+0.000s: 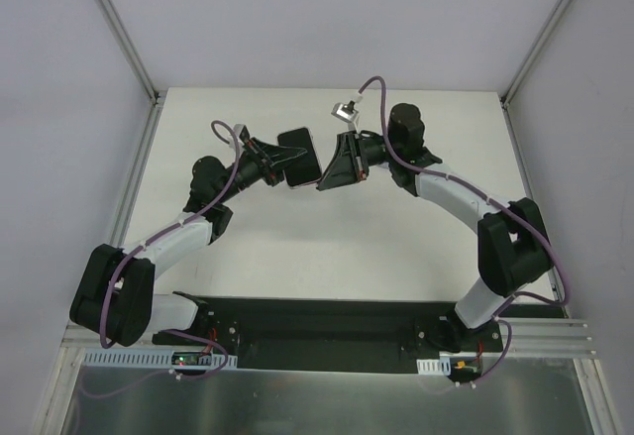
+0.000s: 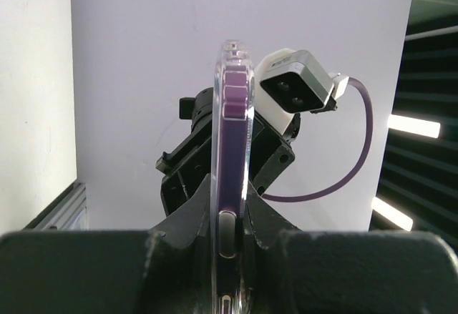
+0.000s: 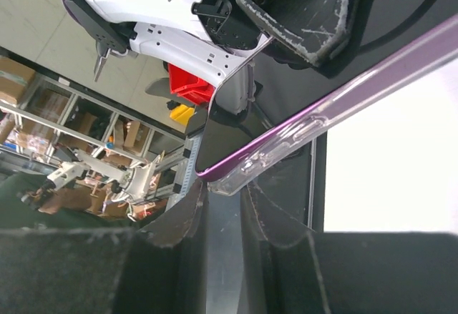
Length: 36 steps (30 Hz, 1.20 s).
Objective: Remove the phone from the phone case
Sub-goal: Remove the phone case from the phone.
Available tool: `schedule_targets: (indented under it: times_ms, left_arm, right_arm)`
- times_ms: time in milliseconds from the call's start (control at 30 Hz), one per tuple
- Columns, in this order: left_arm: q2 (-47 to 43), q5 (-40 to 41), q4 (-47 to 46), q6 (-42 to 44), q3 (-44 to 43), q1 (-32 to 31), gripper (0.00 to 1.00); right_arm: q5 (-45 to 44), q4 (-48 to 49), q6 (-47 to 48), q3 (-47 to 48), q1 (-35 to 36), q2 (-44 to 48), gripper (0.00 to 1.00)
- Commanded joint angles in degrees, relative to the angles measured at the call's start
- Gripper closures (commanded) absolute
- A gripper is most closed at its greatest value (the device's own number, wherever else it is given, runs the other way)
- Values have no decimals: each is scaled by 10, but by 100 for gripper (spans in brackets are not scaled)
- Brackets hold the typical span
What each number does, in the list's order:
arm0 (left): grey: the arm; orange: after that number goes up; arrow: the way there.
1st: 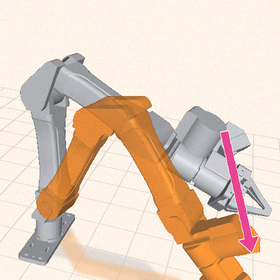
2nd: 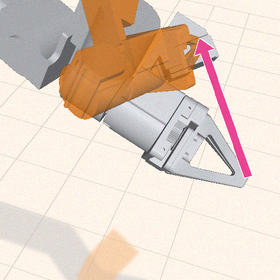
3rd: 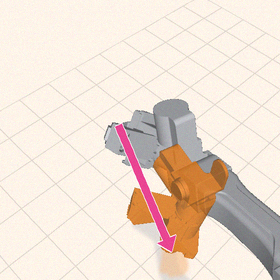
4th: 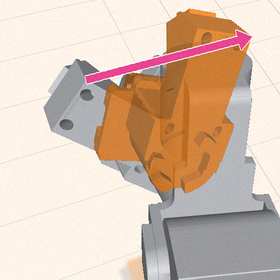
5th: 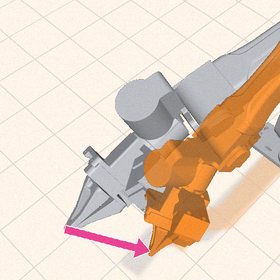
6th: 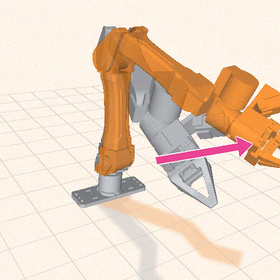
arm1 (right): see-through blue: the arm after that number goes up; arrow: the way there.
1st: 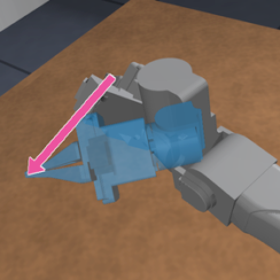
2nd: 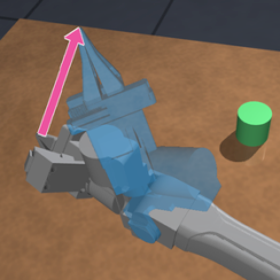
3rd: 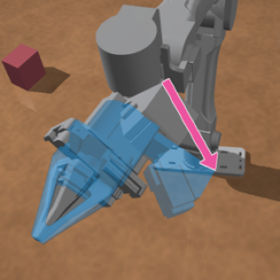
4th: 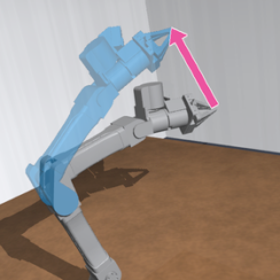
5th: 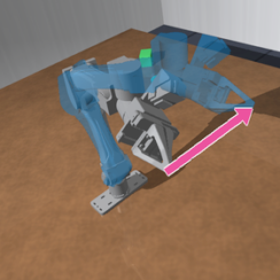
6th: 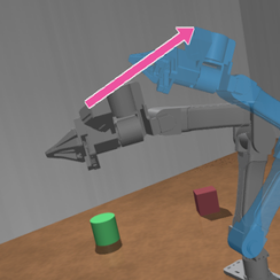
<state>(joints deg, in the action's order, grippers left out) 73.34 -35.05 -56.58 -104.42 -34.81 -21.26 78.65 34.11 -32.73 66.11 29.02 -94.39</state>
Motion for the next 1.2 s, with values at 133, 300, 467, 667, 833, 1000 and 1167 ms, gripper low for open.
schedule_targets:
  times_ms: [133,300,467,667,833,1000,1167]
  left_arm:
    - [-49,-115,-136,-64,-53,-35,100]
    - [-49,-115,-146,-64,-58,-35,100]
    - [-44,-111,-167,-71,-61,-35,100]
    - [-47,-109,-174,-75,-67,-35,100]
    - [-54,-112,-170,-68,-76,-34,100]
    - [-51,-114,-187,-68,-76,-34,100]
    - [-53,-119,-189,-63,-74,-34,100]
  right_arm:
    - [-248,-105,-5,42,-19,-59,99]
    - [-290,-209,-1,60,-19,-63,99]
    - [-310,-244,3,58,-19,-70,99]
    - [-328,-227,-1,35,-21,-75,99]
    - [-327,-123,-57,-2,-29,-80,99]
    - [-345,-54,-130,-26,-31,-86,99]
    - [-384,-19,-167,-35,-30,-70,99]
